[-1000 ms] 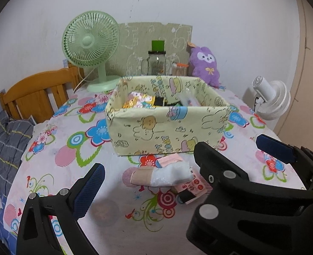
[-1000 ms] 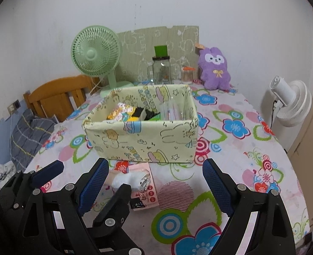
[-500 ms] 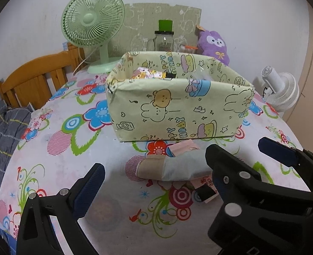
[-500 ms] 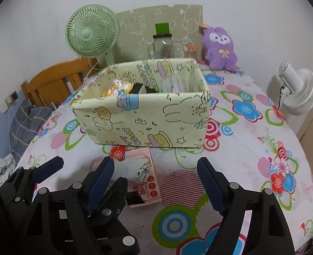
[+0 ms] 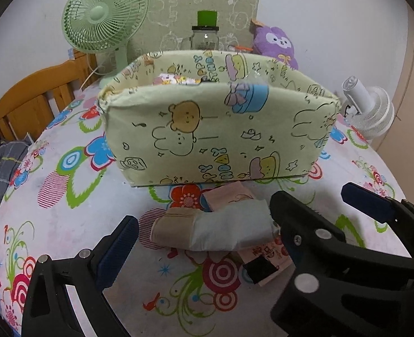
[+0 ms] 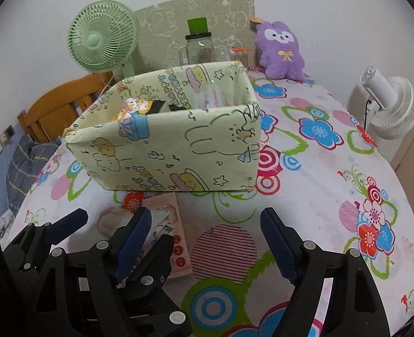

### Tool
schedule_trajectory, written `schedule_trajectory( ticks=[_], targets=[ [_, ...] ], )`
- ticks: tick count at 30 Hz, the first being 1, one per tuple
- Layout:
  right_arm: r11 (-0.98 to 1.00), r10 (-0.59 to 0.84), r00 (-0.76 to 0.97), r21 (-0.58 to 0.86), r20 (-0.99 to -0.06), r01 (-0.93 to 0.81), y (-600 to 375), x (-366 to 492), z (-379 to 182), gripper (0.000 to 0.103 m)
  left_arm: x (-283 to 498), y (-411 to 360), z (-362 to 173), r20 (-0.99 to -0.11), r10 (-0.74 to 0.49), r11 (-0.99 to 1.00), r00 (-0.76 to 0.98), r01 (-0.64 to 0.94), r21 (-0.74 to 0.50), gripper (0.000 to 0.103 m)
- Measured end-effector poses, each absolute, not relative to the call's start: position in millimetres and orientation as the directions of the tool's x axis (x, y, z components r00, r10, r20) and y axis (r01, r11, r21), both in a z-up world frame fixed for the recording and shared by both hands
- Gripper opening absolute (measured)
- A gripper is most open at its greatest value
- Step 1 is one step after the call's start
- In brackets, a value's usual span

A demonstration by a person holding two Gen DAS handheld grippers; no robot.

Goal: Organize soft objects
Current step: 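Move both grippers down toward the beige sock and pink wipes pack, then grasp the beige sock with the left gripper while the right gripper grasps the pink wipes pack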

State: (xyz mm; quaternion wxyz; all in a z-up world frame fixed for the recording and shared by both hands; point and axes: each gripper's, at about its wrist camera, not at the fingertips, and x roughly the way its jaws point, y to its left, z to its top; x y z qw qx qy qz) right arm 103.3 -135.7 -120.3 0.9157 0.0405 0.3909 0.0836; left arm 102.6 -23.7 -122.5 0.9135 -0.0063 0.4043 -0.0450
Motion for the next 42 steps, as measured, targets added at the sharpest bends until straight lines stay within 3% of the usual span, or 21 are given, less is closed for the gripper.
schedule_trajectory(
  ticks=[7,24,42],
  targets=[
    [0.981,0.194,0.661,0.154,-0.725,-0.119,-137,111,-129,0.083,111,-22,-131,-0.762,-0.063,0.998,0.644,0.049,-0.041,0.097],
    [0.981,0.194,0.67,0.141,-0.716,-0.134,-127,105,-124,0.083,97,-19,-122,-0.722,-0.046,0.998,0.691,0.054,-0.013,0.069],
    [0.975,0.213,0.653,0.12,-0.726,-0.185,-100,96,-125,0.083,82,11,-124,-0.725,-0.007,1.0,0.689,0.002,-0.007,0.069]
  ],
)
